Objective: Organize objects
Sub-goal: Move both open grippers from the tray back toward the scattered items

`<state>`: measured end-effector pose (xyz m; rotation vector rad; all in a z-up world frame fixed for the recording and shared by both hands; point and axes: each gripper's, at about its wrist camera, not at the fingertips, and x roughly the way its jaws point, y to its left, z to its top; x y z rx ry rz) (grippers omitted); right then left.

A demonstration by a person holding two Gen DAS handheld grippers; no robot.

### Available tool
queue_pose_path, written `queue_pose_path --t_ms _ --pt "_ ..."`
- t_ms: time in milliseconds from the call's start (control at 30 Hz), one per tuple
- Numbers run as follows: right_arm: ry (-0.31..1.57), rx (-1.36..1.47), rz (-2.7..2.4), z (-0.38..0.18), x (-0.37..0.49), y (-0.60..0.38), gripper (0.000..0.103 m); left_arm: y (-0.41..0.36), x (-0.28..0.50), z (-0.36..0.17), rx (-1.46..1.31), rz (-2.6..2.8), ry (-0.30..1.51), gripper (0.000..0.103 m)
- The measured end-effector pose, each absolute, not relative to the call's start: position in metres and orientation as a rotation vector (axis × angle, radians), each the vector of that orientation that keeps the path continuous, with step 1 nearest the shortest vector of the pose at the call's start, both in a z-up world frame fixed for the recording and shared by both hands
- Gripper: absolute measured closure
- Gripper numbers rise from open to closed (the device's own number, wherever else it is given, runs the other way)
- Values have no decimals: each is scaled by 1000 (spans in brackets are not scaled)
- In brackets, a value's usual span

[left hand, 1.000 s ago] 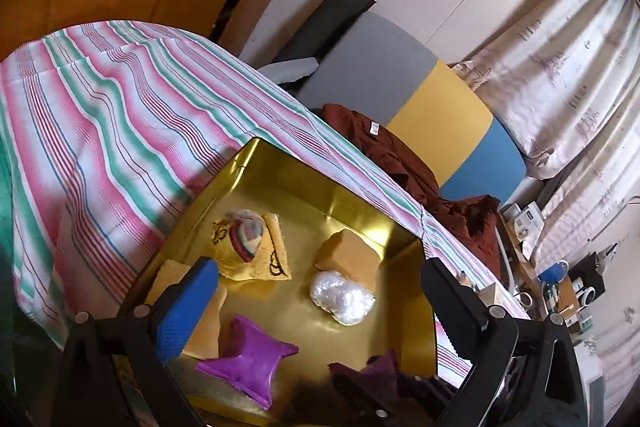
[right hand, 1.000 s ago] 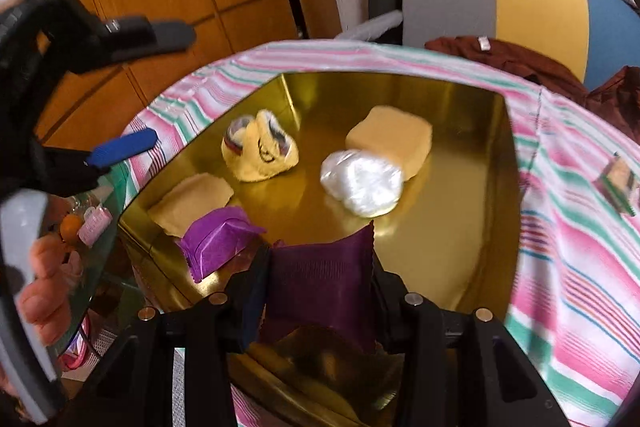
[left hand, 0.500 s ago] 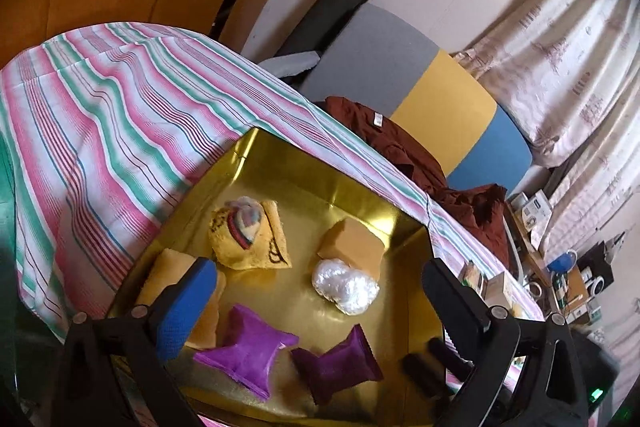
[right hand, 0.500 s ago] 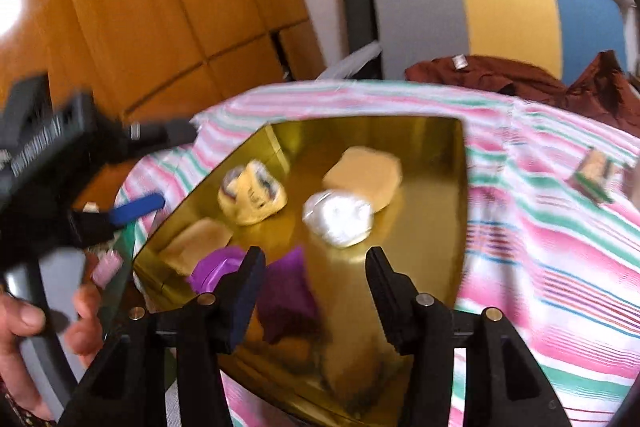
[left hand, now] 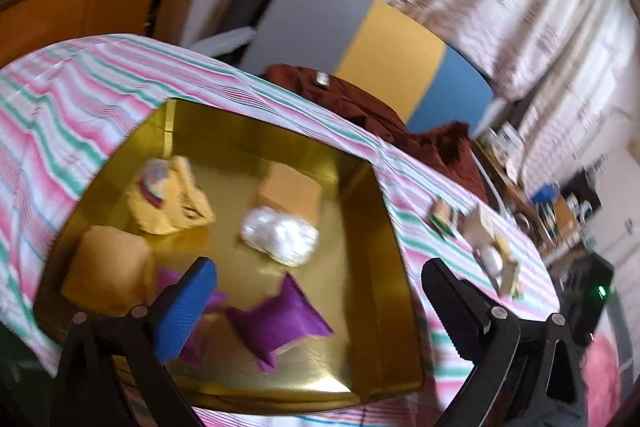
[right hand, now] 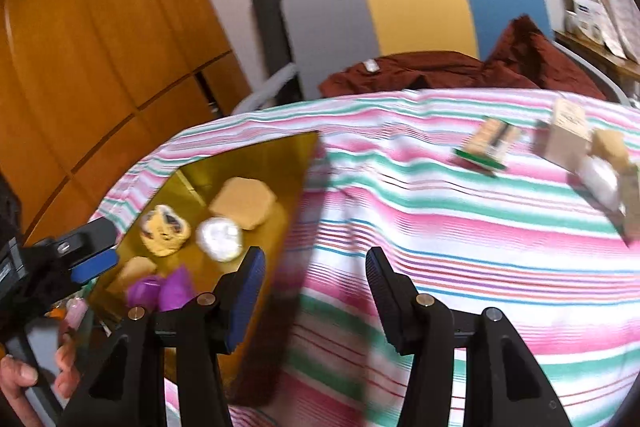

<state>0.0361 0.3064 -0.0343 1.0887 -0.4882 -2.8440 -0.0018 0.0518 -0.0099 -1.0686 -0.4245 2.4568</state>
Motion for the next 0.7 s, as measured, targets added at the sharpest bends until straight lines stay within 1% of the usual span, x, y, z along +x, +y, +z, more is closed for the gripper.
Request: queue_pose_path --t_ms 200,333,567,700 --pt "-494 1181 -2902 -55 51 339 50 93 18 -15 -1058 2331 -256 0" --pt "-523 1246 -2965 -69 67 375 50 112 32 -17 -1035 2288 -180 0" --pt "-638 1298 -3118 -75 97 448 50 133 45 -21 -1030 2237 -109 0" --pt "-667 1285 -3198 -68 102 484 50 144 51 -24 -1039 2212 -91 0"
